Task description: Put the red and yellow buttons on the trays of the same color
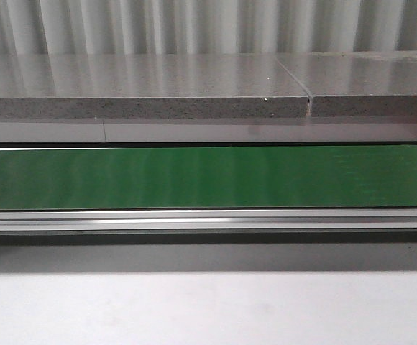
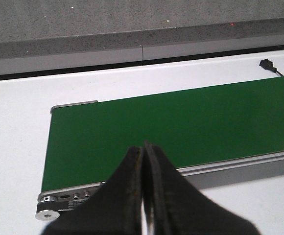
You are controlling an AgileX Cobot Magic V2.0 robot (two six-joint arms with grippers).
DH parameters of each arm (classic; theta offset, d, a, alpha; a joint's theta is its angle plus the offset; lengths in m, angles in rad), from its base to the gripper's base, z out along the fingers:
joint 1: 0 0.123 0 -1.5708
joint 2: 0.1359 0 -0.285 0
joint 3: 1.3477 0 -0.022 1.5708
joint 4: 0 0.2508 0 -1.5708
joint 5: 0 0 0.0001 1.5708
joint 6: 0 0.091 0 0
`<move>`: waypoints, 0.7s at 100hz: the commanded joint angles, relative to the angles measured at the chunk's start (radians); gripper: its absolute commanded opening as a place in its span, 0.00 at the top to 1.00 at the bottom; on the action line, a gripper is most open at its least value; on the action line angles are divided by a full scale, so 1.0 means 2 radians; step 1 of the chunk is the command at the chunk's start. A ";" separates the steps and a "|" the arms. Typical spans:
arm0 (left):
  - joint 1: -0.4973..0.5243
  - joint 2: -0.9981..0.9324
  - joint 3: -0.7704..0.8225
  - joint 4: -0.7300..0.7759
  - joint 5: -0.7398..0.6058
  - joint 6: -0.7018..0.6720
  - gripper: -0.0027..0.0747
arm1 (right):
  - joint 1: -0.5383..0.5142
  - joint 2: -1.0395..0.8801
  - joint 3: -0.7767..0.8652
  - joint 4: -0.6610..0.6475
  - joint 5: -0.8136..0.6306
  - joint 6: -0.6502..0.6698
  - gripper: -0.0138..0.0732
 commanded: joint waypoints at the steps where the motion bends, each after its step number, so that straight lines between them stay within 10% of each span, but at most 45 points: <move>1: -0.003 0.003 -0.013 -0.003 -0.038 0.000 0.99 | -0.003 -0.008 -0.003 0.002 -0.038 -0.006 0.92; 33: -0.003 -0.018 0.003 0.015 -0.045 0.000 0.99 | -0.003 -0.008 -0.003 0.002 -0.038 -0.006 0.92; 70: 0.019 -0.114 0.152 0.071 -0.242 -0.062 0.99 | -0.003 -0.008 -0.003 0.002 -0.038 -0.006 0.92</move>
